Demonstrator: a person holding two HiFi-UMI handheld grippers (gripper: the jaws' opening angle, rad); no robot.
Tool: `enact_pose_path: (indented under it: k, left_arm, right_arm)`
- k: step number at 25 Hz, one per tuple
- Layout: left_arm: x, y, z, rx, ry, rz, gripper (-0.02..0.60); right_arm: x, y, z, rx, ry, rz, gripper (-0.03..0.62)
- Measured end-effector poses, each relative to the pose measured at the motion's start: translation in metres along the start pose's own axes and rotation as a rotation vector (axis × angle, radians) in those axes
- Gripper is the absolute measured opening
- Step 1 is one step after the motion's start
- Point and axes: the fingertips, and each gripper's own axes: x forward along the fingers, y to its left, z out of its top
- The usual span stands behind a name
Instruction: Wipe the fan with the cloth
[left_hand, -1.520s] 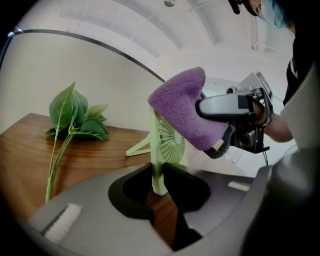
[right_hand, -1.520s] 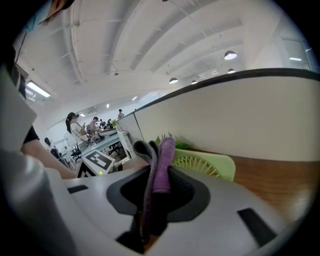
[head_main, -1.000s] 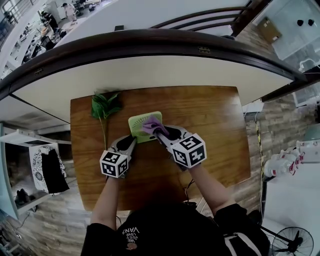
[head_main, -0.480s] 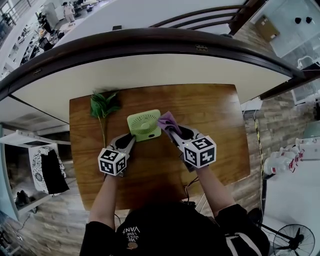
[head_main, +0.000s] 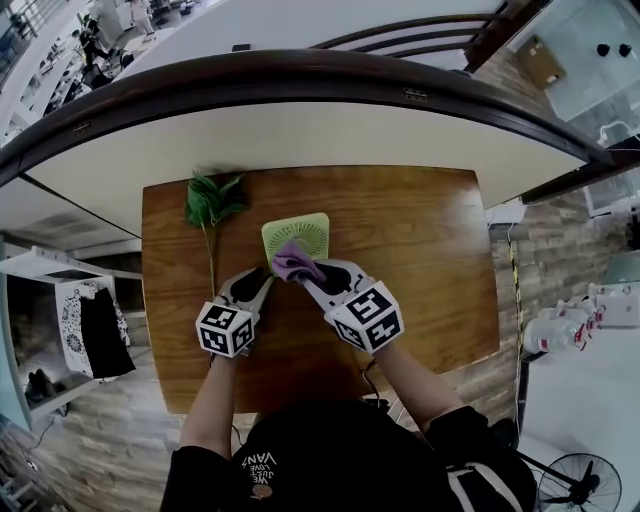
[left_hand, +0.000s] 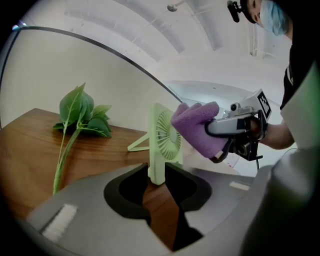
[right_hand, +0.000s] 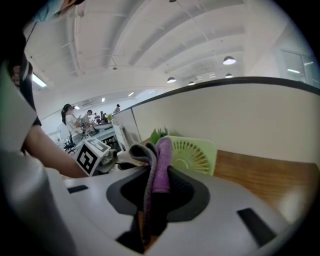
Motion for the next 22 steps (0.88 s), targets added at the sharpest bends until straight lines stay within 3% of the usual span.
enact_pose_path:
  k: [5,8,16,22]
  left_arm:
    - [-0.018,0.002,-0.010,-0.014,-0.006,0.054,0.094]
    - [-0.028,0.004,-0.011,-0.024,-0.024,0.082,0.044]
    - [-0.031,0.004,-0.009,-0.044,-0.051,0.084,0.014]
    - [-0.021,-0.003,-0.010,-0.048,-0.037,0.060,0.012]
  right_arm:
    - [0.036,0.024,-0.008,-0.126,0.087,0.064,0.095]
    - [0.048,0.021,-0.015,-0.145,0.117,0.058,0.095]
    - [0.035,-0.007,-0.023,-0.081,0.138,0.012,0.095]
    - [0.013,-0.031,-0.028,0.049,0.121,-0.009,0.095]
